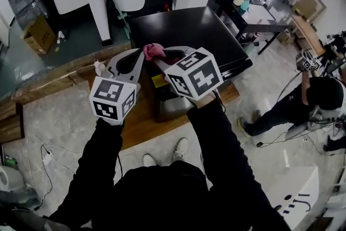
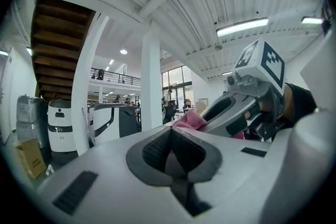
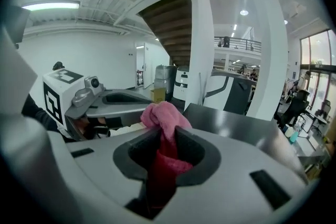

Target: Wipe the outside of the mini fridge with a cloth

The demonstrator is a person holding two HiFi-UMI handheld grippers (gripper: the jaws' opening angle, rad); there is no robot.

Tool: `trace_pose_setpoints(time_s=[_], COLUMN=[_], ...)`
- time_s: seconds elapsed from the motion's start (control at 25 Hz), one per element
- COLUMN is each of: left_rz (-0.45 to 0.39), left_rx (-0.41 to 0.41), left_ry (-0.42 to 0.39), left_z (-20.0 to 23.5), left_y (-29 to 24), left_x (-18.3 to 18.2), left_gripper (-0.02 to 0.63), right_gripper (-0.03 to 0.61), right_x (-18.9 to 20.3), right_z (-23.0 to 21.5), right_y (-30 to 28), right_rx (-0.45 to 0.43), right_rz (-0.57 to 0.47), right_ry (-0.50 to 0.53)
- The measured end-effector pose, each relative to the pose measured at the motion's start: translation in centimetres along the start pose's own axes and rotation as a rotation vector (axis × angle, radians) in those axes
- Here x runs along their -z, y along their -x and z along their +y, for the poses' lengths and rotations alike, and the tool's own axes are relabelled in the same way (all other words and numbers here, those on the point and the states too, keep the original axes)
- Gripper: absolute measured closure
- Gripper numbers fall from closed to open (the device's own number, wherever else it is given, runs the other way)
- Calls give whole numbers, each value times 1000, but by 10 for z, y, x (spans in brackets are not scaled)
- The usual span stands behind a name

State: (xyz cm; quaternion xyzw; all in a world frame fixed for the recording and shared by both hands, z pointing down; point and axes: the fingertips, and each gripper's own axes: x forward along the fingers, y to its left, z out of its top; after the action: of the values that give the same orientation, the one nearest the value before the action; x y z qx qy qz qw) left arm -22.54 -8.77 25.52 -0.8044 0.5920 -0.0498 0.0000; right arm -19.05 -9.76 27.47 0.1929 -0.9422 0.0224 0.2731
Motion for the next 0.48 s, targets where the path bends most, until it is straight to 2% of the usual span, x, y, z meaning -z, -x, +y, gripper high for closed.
trace_pose_setpoints(time_s=[0.24,0.48], left_rz=[26,47], left_rx=[6,17], left_ry=[13,25], left_z=[-9,-26], left_y=[16,2], left_x=[17,21], left_gripper=[607,607], right_gripper=[501,502], right_x=[45,50], right_z=[15,4], right_y=[-31,-35], right_rx=[-8,-39], right_rz=[168,175], right_ry=[53,68])
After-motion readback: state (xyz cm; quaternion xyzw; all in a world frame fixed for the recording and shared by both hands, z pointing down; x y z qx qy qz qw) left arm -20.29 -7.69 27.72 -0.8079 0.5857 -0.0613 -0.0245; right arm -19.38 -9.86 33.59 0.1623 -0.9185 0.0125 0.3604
